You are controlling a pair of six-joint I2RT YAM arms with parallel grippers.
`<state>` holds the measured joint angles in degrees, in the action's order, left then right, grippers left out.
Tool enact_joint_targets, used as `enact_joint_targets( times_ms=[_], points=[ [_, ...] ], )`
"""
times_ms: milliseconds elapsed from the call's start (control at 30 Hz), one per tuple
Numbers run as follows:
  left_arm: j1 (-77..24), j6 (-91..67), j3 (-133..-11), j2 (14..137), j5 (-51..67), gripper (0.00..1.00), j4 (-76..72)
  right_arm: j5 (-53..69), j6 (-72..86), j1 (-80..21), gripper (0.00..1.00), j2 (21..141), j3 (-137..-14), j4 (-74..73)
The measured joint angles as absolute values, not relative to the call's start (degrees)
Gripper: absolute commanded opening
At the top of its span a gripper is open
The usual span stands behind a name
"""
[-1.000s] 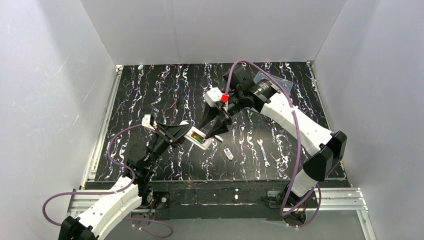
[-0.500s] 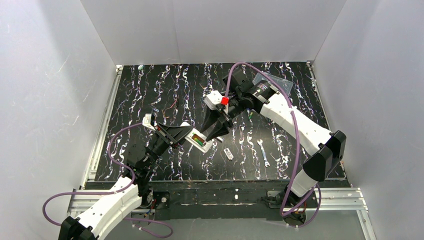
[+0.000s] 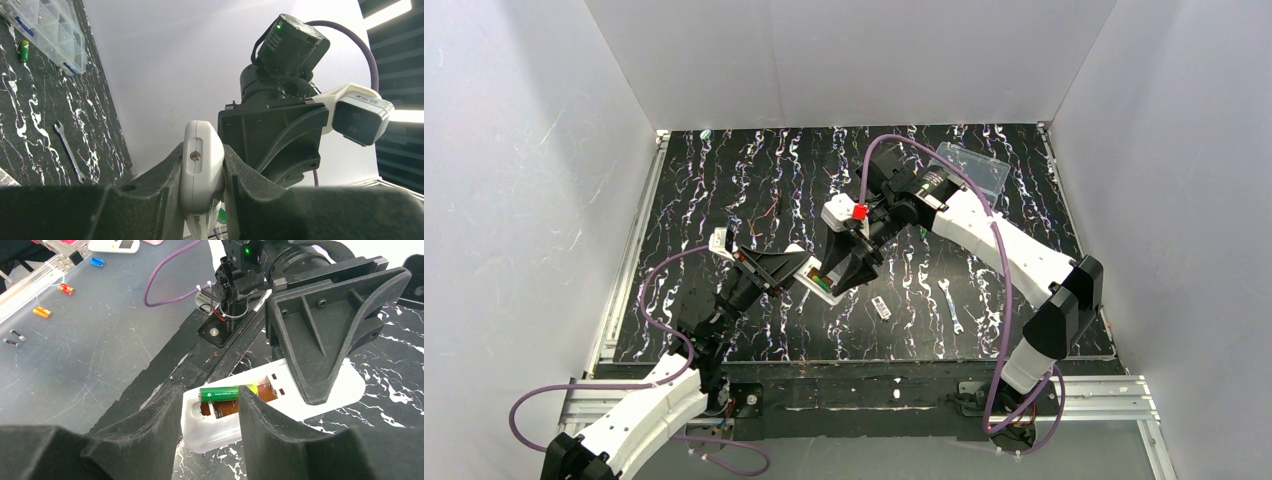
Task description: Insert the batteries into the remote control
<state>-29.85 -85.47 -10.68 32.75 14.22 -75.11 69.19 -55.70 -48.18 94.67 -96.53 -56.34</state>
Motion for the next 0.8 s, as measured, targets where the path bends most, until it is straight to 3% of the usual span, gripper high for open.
enact_joint_targets(
  times_ms=[800],
  points=[
    [-29.8,-84.4,-10.7,32.8,14.2,0.00,-73.1,67.2,-56.4,-49.1,0.40,96.9,-97.1,-57.3]
  ],
)
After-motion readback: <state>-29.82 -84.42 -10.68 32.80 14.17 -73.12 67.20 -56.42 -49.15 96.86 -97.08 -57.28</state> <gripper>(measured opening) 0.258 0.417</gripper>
